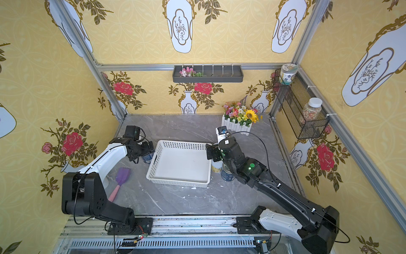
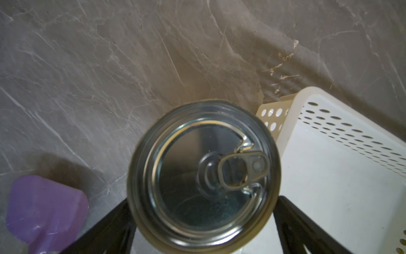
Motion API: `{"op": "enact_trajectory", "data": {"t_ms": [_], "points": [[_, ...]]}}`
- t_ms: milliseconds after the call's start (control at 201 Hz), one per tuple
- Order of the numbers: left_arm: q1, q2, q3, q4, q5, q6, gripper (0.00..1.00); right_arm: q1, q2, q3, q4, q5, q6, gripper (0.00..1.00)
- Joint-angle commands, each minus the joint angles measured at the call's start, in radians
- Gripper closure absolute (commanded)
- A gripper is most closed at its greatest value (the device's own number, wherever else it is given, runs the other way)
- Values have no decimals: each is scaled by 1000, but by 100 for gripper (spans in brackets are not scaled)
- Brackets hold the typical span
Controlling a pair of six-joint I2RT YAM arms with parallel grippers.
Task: Put the canned food in the basket
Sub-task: Pick up the canned food from the center of the board.
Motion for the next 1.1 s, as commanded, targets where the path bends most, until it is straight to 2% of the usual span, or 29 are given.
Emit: {"op": "enact_trajectory", "data": {"t_ms": [0, 140, 239, 319, 399, 513, 653, 787, 927, 1091], "points": [[0, 41, 49, -24, -16, 0, 0, 0, 2, 8, -1, 12, -7, 3], [-18, 99, 164, -102, 19, -35, 0, 0, 10, 20, -16, 10, -9, 3], [-46, 118, 201, -126, -18, -48, 0, 1, 5, 19, -17, 10, -6, 3], [-47, 129, 192, -125, -49, -51, 0, 1, -1, 16, -13, 4, -2, 3], [-47, 141, 172, -120, -68, -37, 5, 0, -1, 16, -11, -8, -1, 3], [-47, 144, 125, -89, -66, -27, 6, 0, 5, 16, -9, -11, -1, 3], [-47, 154, 131, -96, -79, -27, 8, 0, 13, 15, -12, -1, -3, 3], [-47, 144, 137, -93, -85, -31, 15, 1, 22, 16, -12, 3, -3, 3], [-47, 109, 147, -93, -127, -42, 31, 0, 32, 23, -19, -2, -3, 3], [-47, 12, 150, -82, -153, -45, 32, 0, 33, 22, -18, -1, -3, 3]]}}
